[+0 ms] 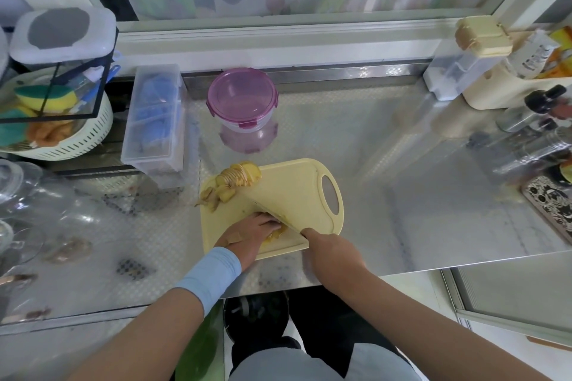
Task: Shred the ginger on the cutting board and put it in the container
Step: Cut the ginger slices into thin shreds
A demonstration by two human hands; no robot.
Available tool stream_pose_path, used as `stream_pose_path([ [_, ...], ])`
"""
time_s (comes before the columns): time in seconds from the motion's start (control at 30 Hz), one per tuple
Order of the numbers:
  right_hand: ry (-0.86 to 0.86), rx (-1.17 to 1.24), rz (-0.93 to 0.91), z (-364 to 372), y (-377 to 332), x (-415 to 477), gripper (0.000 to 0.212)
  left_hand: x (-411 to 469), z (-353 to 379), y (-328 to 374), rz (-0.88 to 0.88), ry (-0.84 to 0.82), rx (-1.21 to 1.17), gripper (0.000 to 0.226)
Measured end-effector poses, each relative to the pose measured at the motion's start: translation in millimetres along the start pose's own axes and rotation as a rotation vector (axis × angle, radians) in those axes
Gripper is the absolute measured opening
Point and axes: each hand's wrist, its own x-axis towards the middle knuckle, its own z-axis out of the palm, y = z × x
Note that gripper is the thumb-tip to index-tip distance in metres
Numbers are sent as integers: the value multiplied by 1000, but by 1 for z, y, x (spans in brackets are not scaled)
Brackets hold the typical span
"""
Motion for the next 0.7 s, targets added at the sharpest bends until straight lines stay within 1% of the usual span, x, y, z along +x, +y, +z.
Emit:
stream_pose_path([
  [0.03,-1,-1,6,2,3,-4,41,-3,1,-2,33,35,-57,62],
  [0.07,0,1,9,4,5,-6,40,-5,5,-7,39,-7,-28,67],
  [0.1,1,2,10,6,5,-7,40,-8,9,-10,36,-38,-56,66],
  [0.17,0,-1,7,7,2,-2,39,-8,13,-7,41,18,-109,53],
  [0.23,-8,-1,-3,5,-4,6,39,-4,11,-2,-94,37,-220,37],
  [0.27,-9,0,-8,4,-7,10,40,0,12,-2,-92,80,-204,31],
  [0.3,-7,6,-11,3,-9,13,42,2,14,-4,-41,109,-136,30],
  [0.33,-6,12,-11,2,-11,16,43,2,10,0,-38,107,-154,32],
  [0.37,-3,15,-7,3,-11,16,43,0,7,3,-64,70,-187,35],
  [0.4,-2,16,-2,3,-11,17,43,-3,6,3,-41,62,-151,41],
  [0.43,-3,19,0,3,-11,16,43,-8,10,1,-32,77,-130,49],
  [0.47,-3,26,3,4,-11,16,43,-11,16,-4,14,136,-74,56],
  [0.5,-1,31,6,4,-11,15,42,-12,23,-13,42,171,21,59],
  [0.53,2,33,8,4,-12,14,40,-10,23,-14,36,128,30,57],
  [0.57,4,31,8,3,-12,14,38,-8,22,-12,19,73,56,49],
  [0.6,5,28,8,2,-14,13,37,-6,18,-8,-9,16,29,35],
  [0.63,8,28,6,2,-14,13,37,-4,17,-5,3,29,24,23],
  [0.67,10,27,4,2,-14,13,37,-1,16,-4,-16,51,48,20],
  [0.7,13,24,4,2,-14,12,38,1,11,-3,-22,20,73,21],
])
